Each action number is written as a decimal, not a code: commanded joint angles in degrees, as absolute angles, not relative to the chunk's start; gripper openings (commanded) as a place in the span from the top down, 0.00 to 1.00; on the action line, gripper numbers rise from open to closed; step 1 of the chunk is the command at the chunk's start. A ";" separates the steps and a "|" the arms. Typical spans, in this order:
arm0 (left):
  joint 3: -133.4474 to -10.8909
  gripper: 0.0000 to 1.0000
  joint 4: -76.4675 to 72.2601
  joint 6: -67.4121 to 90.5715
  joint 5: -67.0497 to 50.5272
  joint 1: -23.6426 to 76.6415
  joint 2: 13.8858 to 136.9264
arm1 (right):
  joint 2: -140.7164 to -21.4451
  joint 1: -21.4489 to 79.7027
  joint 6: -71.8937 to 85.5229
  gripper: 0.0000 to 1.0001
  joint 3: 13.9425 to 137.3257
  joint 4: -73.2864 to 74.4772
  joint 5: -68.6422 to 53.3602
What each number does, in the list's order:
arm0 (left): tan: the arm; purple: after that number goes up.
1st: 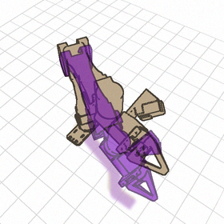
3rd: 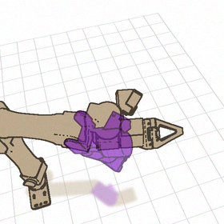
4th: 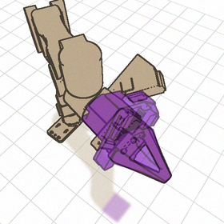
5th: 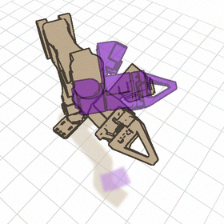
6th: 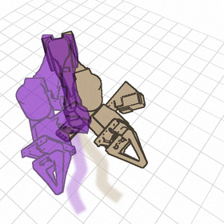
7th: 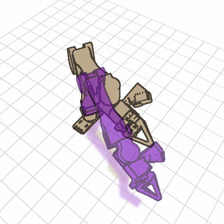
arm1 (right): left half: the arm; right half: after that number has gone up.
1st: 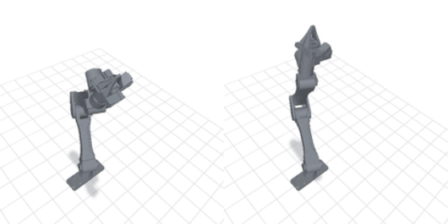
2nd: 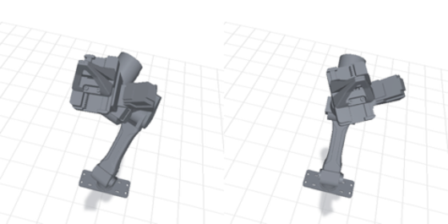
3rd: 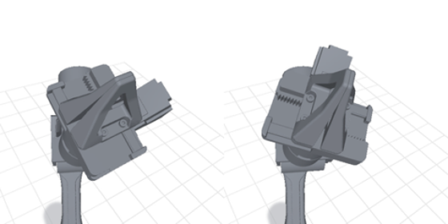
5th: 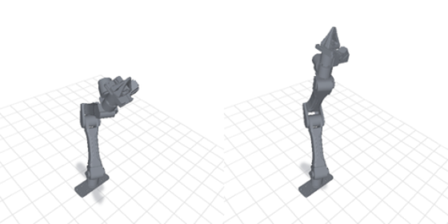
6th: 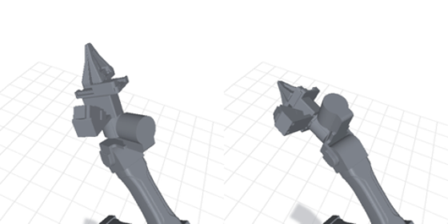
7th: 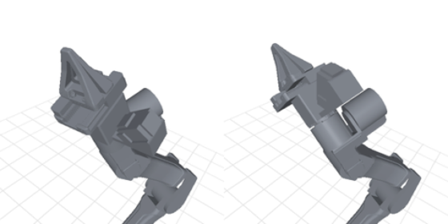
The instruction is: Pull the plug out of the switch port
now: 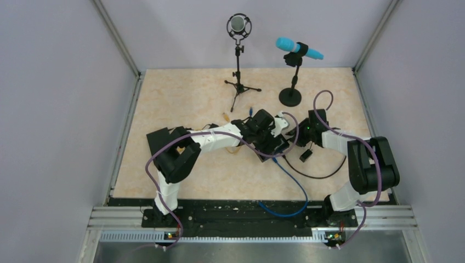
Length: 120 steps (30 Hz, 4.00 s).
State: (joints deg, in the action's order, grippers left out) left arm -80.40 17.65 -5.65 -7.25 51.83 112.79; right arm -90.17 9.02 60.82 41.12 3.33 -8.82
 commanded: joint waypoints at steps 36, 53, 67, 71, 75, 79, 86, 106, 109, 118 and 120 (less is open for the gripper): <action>-76.22 0.30 14.84 -2.22 -7.04 51.24 111.92 | -88.29 10.37 68.01 0.56 38.55 1.45 -6.25; -74.56 0.44 14.64 -1.00 -6.82 51.24 113.04 | -87.50 11.53 71.43 1.00 32.20 -7.05 -5.48; -74.51 0.44 16.96 -1.77 -7.33 51.24 114.58 | -92.43 11.54 67.54 1.00 37.86 -1.85 -7.26; -71.89 0.44 15.53 -1.48 -7.59 51.24 114.17 | -90.59 11.56 67.36 1.00 39.37 1.40 -6.37; -71.52 0.45 15.03 -1.19 -8.25 51.24 114.20 | -89.37 11.54 70.98 1.00 28.86 -29.68 -14.32; -71.88 0.45 15.61 -1.81 -8.20 51.24 114.56 | -92.04 11.54 78.25 1.00 23.46 -38.79 -14.02; -70.62 0.46 15.86 -2.20 -7.84 51.24 114.23 | -92.79 11.43 69.98 1.00 34.52 -12.62 -10.18; -70.89 0.48 16.57 -2.55 -8.28 51.24 114.36 | -91.80 11.03 72.54 1.00 30.53 -21.55 -12.16; -70.76 0.48 16.70 -2.66 -8.09 51.24 114.35 | -92.40 10.99 68.93 1.00 34.34 -11.64 -9.95; -70.73 0.48 16.39 -2.47 -8.43 51.24 114.69 | -89.78 10.07 72.70 1.00 27.21 -28.78 -12.76; -70.93 0.48 16.35 -2.38 -8.52 51.24 114.70 | -90.14 10.01 73.10 1.00 26.96 -29.61 -13.39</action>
